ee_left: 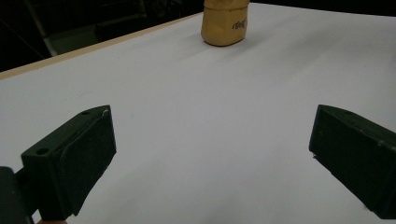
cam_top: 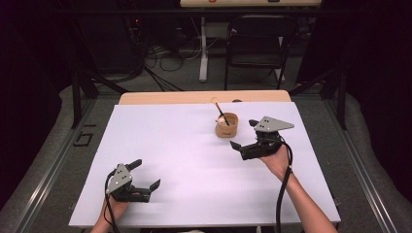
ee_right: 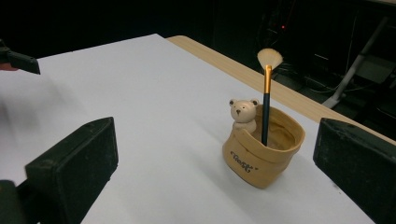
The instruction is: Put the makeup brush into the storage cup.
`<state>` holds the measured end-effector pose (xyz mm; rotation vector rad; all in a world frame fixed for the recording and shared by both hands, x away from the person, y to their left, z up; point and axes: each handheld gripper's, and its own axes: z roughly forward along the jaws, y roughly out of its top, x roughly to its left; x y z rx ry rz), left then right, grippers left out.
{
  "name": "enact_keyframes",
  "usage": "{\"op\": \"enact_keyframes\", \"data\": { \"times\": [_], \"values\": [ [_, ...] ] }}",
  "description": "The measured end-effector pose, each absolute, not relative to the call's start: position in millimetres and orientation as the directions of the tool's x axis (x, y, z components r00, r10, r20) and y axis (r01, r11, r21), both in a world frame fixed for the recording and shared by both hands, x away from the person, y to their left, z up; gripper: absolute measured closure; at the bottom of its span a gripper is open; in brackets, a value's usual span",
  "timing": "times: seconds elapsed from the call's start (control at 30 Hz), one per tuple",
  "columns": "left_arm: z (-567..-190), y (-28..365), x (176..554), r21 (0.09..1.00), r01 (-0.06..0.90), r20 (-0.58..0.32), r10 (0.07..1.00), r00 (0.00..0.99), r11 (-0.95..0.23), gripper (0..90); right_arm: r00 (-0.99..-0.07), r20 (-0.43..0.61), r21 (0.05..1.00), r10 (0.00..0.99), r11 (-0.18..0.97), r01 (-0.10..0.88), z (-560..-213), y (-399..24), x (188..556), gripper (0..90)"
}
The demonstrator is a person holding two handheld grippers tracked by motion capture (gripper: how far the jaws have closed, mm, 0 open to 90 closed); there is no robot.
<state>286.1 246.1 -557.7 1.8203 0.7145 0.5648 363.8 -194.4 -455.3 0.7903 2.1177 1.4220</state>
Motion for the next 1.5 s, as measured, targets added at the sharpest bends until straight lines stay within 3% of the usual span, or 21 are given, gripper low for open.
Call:
{"op": "enact_keyframes", "data": {
  "times": [0.5,1.5],
  "values": [
    [-558,246,286,0.941,0.209,0.043,0.704,0.709,-0.268,0.4,-0.710,-0.071,0.941,0.700,0.284,0.185,-463,-214,330,0.0],
    [-558,247,287,0.940,0.209,0.044,0.704,0.709,-0.268,0.5,-0.664,-0.106,0.938,0.740,0.296,0.181,-512,-237,285,0.0]
  ]
}}
